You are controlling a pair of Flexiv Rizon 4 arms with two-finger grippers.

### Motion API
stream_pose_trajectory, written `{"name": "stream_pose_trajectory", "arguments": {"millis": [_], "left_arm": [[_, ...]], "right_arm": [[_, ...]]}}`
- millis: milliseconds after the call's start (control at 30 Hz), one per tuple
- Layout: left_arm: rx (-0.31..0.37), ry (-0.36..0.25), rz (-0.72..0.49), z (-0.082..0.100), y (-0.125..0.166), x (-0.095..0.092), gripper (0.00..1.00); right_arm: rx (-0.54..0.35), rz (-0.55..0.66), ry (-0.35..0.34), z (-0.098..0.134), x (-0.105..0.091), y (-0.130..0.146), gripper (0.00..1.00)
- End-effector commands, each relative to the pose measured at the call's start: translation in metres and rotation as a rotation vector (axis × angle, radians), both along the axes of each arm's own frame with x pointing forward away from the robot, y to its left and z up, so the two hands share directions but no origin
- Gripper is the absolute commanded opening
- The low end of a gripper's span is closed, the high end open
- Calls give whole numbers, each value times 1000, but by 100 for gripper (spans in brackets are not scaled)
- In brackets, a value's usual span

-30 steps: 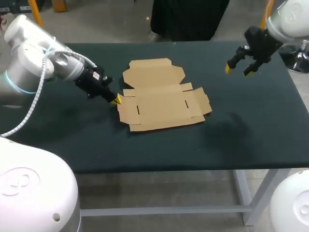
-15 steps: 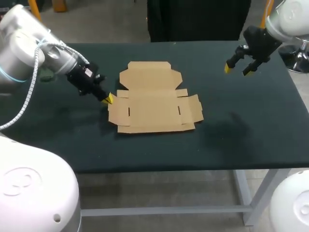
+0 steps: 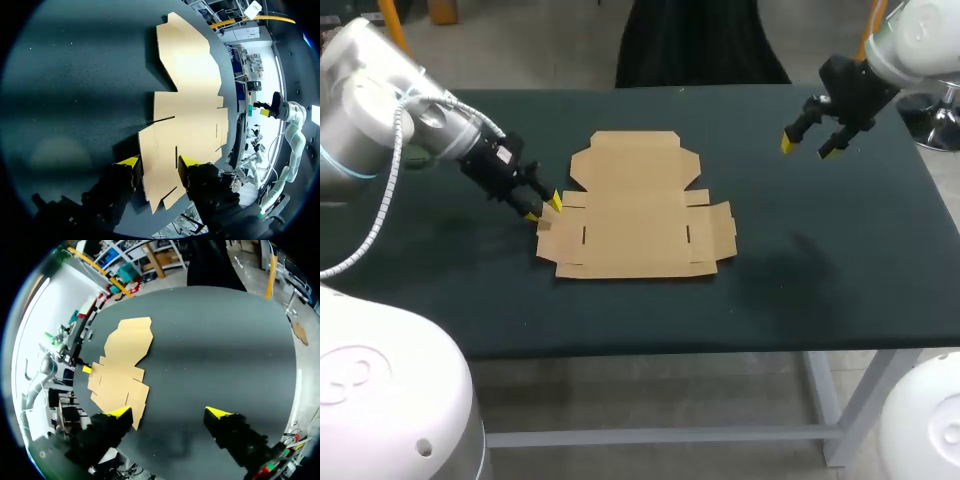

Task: Assemble the packaging by folding the flat box into shape, placing the metal phone stand inside, and closing the box properly

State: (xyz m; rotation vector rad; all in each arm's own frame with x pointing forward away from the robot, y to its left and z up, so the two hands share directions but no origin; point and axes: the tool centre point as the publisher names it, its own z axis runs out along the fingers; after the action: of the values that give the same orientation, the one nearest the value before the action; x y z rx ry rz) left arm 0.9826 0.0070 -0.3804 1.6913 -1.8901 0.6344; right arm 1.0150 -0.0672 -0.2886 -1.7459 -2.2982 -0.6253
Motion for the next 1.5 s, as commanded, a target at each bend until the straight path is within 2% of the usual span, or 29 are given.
{"name": "stream_pose_trajectory", "arguments": {"millis": [33,167,233,300,400,467,567,600,633,700,800,833,867,900,1200,1500], "left_arm": [[-47,-135,116,-1,6,-22,93],[-65,-192,147,-2,10,-28,84],[-89,-197,146,-3,11,-30,80],[-95,-214,152,-4,9,-32,72],[-104,-222,150,-3,6,-35,54],[-95,-235,158,-2,3,-36,47],[-87,-275,200,-2,-1,-38,47],[-102,-278,212,-3,-1,-38,55],[-107,-282,215,-4,-2,-39,56],[-111,-289,234,-6,-3,-38,54],[-119,-276,240,-10,-3,-35,44],[-120,-272,241,-12,-4,-34,36],[-119,-270,244,-13,-4,-33,15],[-120,-268,244,-13,-4,-33,0],[-116,-240,233,-9,2,-36,0],[-158,-199,201,-1,8,-48,0]], "right_arm": [[1,6,10,0,2,0,100],[3,12,13,-2,2,1,100],[5,15,14,-3,2,1,100],[6,18,16,-4,3,2,100],[8,22,19,-5,3,2,100],[9,23,20,-5,3,3,100],[12,24,21,-6,3,3,100],[13,25,21,-6,3,2,100],[14,25,21,-7,3,2,100],[16,27,23,-8,3,2,100],[17,29,26,-8,3,2,100],[16,30,26,-8,3,2,100],[16,30,27,-8,3,2,100],[16,30,27,-8,3,2,100],[20,25,28,-9,3,-1,100],[24,26,29,-10,3,-1,100]]}}
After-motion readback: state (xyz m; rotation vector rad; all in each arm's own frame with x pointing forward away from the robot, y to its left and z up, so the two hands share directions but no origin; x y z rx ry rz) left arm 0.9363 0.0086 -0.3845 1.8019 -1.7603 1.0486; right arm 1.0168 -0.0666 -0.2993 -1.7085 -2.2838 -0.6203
